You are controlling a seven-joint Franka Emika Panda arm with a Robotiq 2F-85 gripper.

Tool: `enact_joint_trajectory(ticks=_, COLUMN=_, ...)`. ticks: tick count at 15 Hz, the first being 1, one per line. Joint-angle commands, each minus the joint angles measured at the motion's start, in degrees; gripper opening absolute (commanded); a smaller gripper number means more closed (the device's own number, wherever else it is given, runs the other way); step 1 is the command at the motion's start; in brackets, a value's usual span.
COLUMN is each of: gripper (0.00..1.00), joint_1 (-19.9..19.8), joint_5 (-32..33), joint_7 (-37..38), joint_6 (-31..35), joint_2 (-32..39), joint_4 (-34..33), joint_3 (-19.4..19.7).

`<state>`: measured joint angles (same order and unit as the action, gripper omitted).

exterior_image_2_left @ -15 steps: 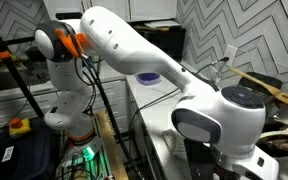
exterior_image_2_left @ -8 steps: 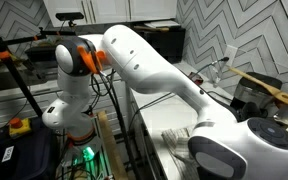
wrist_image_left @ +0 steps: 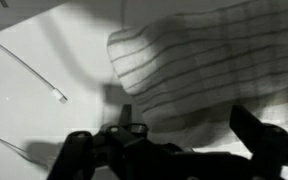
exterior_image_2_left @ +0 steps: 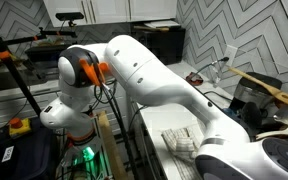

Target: Fold the tea towel a quarter way in from left to right, fold the tea towel a quarter way in from right to left, fold the tea towel in half from left to right

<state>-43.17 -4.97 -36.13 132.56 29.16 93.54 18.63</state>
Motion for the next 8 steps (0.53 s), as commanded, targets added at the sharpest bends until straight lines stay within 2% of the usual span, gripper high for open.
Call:
enact_joint_trajectory(ticks=1, gripper=1.0, joint_1=-1.6, joint_5=1.2, joint_7=0.8, joint_6=-0.2, joint_2=0.0, joint_4=-0.4, joint_3=-1.9)
enact_joint_trajectory(ticks=8, gripper=1.0, joint_1=-3.0, joint_5=1.1, joint_7=0.3, joint_6=0.9, joint_2=1.3, joint_4=-0.8, joint_3=-3.4)
